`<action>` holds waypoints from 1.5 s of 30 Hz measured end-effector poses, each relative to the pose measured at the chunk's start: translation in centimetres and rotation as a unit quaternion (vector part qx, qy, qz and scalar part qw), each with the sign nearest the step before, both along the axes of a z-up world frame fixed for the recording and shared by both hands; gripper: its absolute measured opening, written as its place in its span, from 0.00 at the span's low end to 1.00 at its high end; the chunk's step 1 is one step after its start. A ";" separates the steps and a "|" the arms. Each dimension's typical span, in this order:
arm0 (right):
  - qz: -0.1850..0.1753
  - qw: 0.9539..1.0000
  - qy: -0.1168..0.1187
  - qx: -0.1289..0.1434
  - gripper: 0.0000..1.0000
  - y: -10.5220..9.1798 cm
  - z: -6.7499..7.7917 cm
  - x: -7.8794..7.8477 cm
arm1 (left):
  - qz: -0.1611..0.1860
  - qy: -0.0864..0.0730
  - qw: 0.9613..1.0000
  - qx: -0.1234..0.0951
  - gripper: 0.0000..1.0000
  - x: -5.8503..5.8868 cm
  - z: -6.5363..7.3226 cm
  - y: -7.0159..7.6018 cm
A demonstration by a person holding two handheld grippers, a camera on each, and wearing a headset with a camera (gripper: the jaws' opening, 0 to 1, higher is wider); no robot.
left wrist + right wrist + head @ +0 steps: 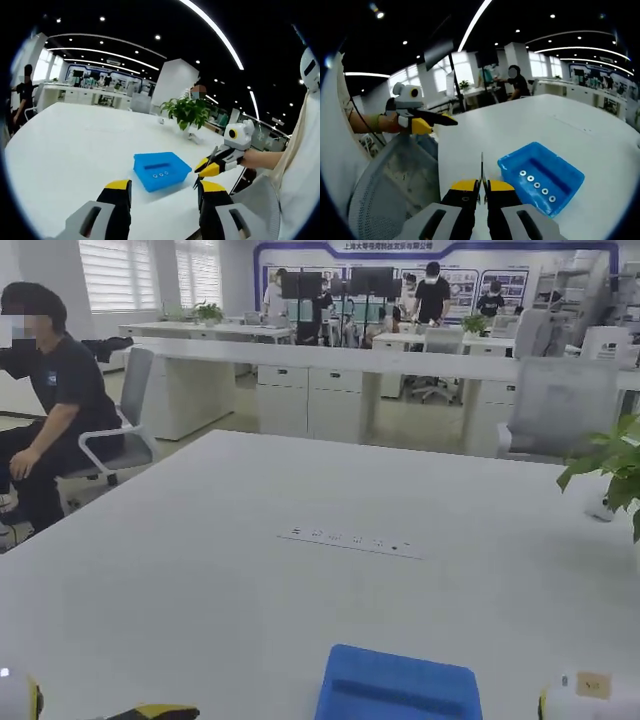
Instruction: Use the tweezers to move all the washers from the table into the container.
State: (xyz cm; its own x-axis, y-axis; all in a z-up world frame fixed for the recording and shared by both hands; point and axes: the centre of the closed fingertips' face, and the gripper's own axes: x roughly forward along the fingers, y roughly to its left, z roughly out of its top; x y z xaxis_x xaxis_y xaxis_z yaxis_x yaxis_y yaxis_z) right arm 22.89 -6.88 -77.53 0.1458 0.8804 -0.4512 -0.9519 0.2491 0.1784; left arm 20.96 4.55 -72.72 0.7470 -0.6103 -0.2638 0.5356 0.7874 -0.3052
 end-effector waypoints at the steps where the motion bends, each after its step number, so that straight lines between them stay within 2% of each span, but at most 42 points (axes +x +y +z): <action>1: 0.005 1.000 -0.001 -0.007 0.04 -0.2 -0.2 -0.3 | -0.007 -0.005 1.000 -0.003 0.50 0.3 0.7 -0.5; 3: 0.019 1.000 -0.007 -0.021 0.04 -0.6 -0.5 -1.0 | -0.027 -0.021 0.999 -0.006 0.48 0.8 2.0 -1.7; 6: 0.030 0.999 -0.003 -0.028 0.04 -1.0 -0.8 -1.7 | -0.067 -0.037 0.997 -0.006 0.44 1.0 3.2 -3.7; 8: 0.040 0.999 0.001 -0.029 0.04 -1.2 -0.9 -2.4 | -0.093 -0.040 0.995 -0.011 0.42 1.0 3.7 -5.2; 11: 0.062 0.997 0.007 -0.038 0.04 -1.5 -1.3 -3.3 | -0.134 -0.029 0.990 -0.015 0.40 0.6 3.6 -7.1; 12: 0.071 0.996 0.000 -0.047 0.04 -1.7 -1.6 -3.6 | -0.146 -0.027 0.989 -0.013 0.39 0.5 3.6 -7.6; 13: 0.079 0.995 -0.018 -0.057 0.04 -1.8 -1.7 -3.5 | -0.159 -0.026 0.987 -0.008 0.38 0.3 3.4 -8.2; 15: 0.099 0.991 -0.031 -0.080 0.04 -2.2 -2.2 -4.1 | -0.187 -0.009 0.982 0.001 0.35 -0.2 2.8 -9.2; 18: 0.115 0.988 -0.043 -0.088 0.04 -2.0 -2.5 -4.6 | -0.233 -0.001 0.972 0.013 0.31 -0.9 2.1 -10.8; 20: 0.128 0.986 -0.048 -0.094 0.04 -1.9 -2.6 -5.0 | -0.253 -0.004 0.967 0.025 0.27 -1.3 2.0 -11.8; 22: 0.144 0.981 -0.063 -0.110 0.04 -1.8 -2.9 -5.2 | -0.272 -0.001 0.961 0.037 0.26 -1.7 1.7 -12.4; 23: 0.157 0.977 -0.074 -0.120 0.04 -1.8 -3.1 -5.4 | -0.284 0.000 0.958 0.042 0.26 -1.9 1.5 -12.7; 26: 0.179 0.971 -0.078 -0.134 0.04 -1.5 -3.5 -5.9 | -0.316 -0.003 0.947 0.062 0.22 -2.5 1.2 -13.6; 27: 0.184 0.970 -0.081 -0.136 0.04 -1.4 -3.5 -6.0 | -0.330 -0.005 0.941 0.073 0.20 -2.8 1.1 -13.9; 28: 0.190 0.968 -0.083 -0.142 0.04 -1.4 -3.7 -6.0 | -0.335 -0.004 0.939 0.081 0.19 -2.8 0.9 -14.0; 32: 0.206 0.961 -0.091 -0.158 0.04 -1.4 -3.9 -6.0 | -0.363 0.001 0.925 0.116 0.17 -3.1 0.2 -14.5; 33: 0.208 0.961 -0.092 -0.159 0.04 -1.4 -3.9 -6.0 | -0.365 0.004 0.923 0.120 0.15 -3.2 0.1 -14.5; 34: 0.209 0.960 -0.093 -0.161 0.04 -1.4 -3.9 -5.9 | -0.373 0.008 0.918 0.134 0.14 -3.3 -0.2 -14.5; 35: 0.210 0.960 -0.094 -0.162 0.04 -1.4 -4.0 -5.9 | -0.374 0.008 0.916 0.142 0.12 -3.2 -0.4 -14.6; 36: 0.210 0.959 -0.094 -0.162 0.04 -1.4 -4.0 -5.9 | -0.380 0.011 0.912 0.156 0.12 -3.3 -0.6 -14.7; 37: 0.210 0.960 -0.094 -0.162 0.04 -1.4 -4.0 -5.8 | -0.383 0.012 0.909 0.163 0.11 -3.4 -0.7 -14.9; 39: 0.209 0.959 -0.095 -0.164 0.04 -1.4 -4.1 -5.7 | -0.385 0.012 0.908 0.164 0.08 -3.4 -0.5 -15.4; 41: 0.209 0.958 -0.097 -0.169 0.04 -1.5 -4.2 -5.6 | -0.392 0.011 0.903 0.174 0.07 -3.4 -0.6 -15.7; 42: 0.208 0.958 -0.098 -0.169 0.04 -1.5 -4.3 -5.5 | -0.395 0.010 0.898 0.192 0.06 -3.3 -1.0 -15.6; 43: 0.207 0.959 -0.097 -0.169 0.04 -1.5 -4.3 -5.5 | -0.400 0.006 0.891 0.214 0.06 -3.3 -1.4 -15.6; 44: 0.207 0.959 -0.097 -0.169 0.04 -1.5 -4.3 -5.5 | -0.403 0.007 0.887 0.224 0.06 -3.3 -1.6 -15.6; 45: 0.206 0.959 -0.097 -0.168 0.04 -1.5 -4.3 -5.4 | -0.404 0.006 0.886 0.229 0.05 -3.2 -1.7 -15.7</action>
